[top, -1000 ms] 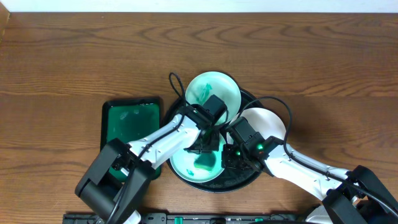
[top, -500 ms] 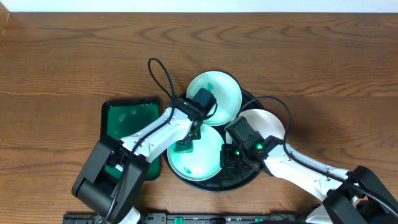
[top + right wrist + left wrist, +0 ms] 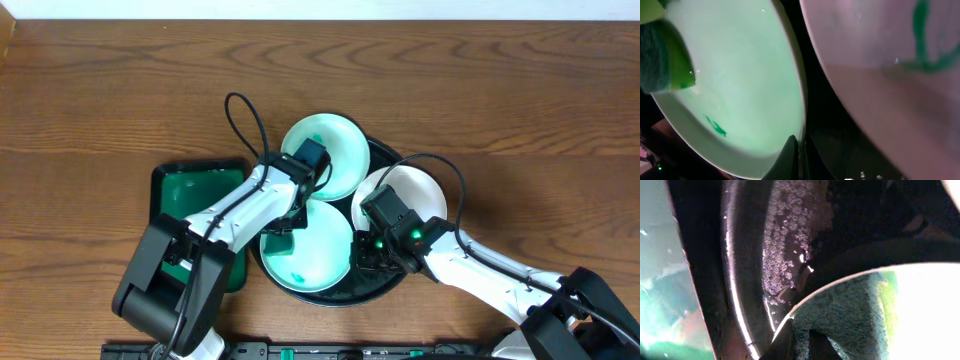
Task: Clean dirty plates on tray and stack at the side
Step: 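Scrub the lower pale green plate with the sponge in the left gripper, then rub the sponge across the pale green plate toward the right gripper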
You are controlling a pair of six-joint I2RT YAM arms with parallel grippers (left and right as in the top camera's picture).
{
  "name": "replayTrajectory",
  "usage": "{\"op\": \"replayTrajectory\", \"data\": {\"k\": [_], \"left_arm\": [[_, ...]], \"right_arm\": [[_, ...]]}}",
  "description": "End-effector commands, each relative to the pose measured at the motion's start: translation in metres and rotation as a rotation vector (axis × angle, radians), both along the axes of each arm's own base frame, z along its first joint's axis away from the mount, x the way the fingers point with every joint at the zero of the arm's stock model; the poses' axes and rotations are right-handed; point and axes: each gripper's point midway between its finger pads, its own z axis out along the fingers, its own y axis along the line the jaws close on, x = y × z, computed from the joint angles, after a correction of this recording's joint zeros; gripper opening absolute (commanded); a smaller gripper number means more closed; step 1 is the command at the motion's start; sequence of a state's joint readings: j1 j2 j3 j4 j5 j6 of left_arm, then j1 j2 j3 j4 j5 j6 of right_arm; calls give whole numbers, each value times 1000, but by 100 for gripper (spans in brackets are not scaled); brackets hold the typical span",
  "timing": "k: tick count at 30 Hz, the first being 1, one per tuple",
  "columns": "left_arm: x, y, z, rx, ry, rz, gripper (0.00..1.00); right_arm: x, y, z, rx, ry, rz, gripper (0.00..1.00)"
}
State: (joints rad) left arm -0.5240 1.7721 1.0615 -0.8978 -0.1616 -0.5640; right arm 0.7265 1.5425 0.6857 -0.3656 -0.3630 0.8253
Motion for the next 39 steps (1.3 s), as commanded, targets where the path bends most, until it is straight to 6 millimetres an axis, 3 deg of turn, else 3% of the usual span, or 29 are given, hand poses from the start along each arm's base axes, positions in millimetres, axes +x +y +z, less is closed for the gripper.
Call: {"op": "replayTrajectory", "data": {"k": [1, 7, 10, 17, 26, 39], "left_arm": [[-10, 37, -9, 154, 60, -13, 7], [-8, 46, -2, 214, 36, 9, 7], [-17, 38, -6, 157, 105, -43, 7], [-45, -18, -15, -100, 251, -246, 7], [-75, -116, -15, -443, 281, -457, 7], [-81, -174, 3, -764, 290, -473, 7]], "right_arm": [[-21, -22, -23, -101, 49, 26, 1], [-21, -22, -23, -102, 49, 26, 1], [-21, -22, -23, -102, 49, 26, 1], [-21, -22, -23, -101, 49, 26, 1], [-21, -22, -23, -101, 49, 27, 1], [-22, -23, -23, -104, 52, 27, 1]]}}
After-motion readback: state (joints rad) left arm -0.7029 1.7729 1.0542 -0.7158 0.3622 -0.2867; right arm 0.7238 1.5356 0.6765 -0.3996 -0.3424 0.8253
